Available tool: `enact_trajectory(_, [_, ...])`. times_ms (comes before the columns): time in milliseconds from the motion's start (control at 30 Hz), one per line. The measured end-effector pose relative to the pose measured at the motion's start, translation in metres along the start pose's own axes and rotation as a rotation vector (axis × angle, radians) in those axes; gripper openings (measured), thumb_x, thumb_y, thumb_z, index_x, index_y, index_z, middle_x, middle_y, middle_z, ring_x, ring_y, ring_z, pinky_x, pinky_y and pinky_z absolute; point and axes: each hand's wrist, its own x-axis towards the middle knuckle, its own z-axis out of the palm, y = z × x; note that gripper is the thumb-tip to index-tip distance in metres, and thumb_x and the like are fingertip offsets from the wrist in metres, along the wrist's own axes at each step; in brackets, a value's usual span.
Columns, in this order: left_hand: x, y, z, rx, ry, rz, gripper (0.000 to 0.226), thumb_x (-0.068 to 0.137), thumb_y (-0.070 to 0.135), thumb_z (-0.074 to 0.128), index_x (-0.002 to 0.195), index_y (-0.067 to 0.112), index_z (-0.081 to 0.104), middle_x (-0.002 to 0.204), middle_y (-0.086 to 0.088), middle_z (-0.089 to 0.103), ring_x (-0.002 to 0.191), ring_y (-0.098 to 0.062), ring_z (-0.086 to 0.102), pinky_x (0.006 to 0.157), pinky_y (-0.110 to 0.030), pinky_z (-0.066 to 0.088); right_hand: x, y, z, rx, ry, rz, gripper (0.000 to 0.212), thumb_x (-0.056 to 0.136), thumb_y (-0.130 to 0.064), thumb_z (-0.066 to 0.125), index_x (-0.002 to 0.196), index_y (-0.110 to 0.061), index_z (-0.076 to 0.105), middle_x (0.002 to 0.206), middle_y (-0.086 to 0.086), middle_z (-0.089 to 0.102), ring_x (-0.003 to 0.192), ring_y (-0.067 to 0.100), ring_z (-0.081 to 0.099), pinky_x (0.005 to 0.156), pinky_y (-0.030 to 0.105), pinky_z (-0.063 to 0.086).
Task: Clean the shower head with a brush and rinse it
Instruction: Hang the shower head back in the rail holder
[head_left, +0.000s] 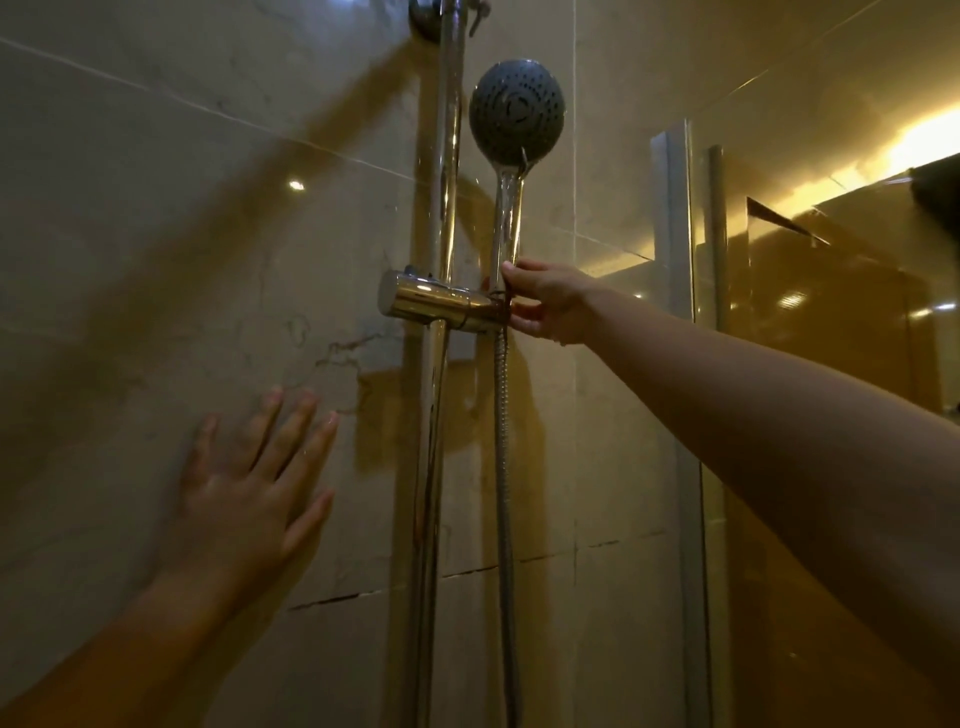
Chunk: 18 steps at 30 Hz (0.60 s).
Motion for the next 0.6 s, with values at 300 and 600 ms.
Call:
enact_trajectory(300, [0.0,-0.001,-0.001,0.032,0.0,0.014,0.067,0.086,0.048,0.027,0.146,0.017,0.031,0.155,-0.007,0.025,0.144,-0.027,0.018,0.11,-0.057,0.016,0.006,-0.009,0.014,0.066,-0.048,-0.084,0.027,0.098,-0.02,0.049,0.122,-0.01,0.059,0.102,0.007,0.066,0.094,0.018,0.063,0.067,0.026,0.057])
enact_trajectory(600, [-0.002,-0.001,0.0,0.027,0.008,0.013,0.067,0.087,0.049,0.026,0.146,0.018,0.029,0.156,-0.006,0.021,0.145,-0.026,0.016,0.112,-0.054,0.011,0.006,-0.008,0.016,-0.075,-0.073,-0.166,0.028,0.098,-0.023,0.049,0.124,-0.013,0.056,0.096,-0.001,0.069,0.09,0.012,0.064,0.081,0.026,0.05])
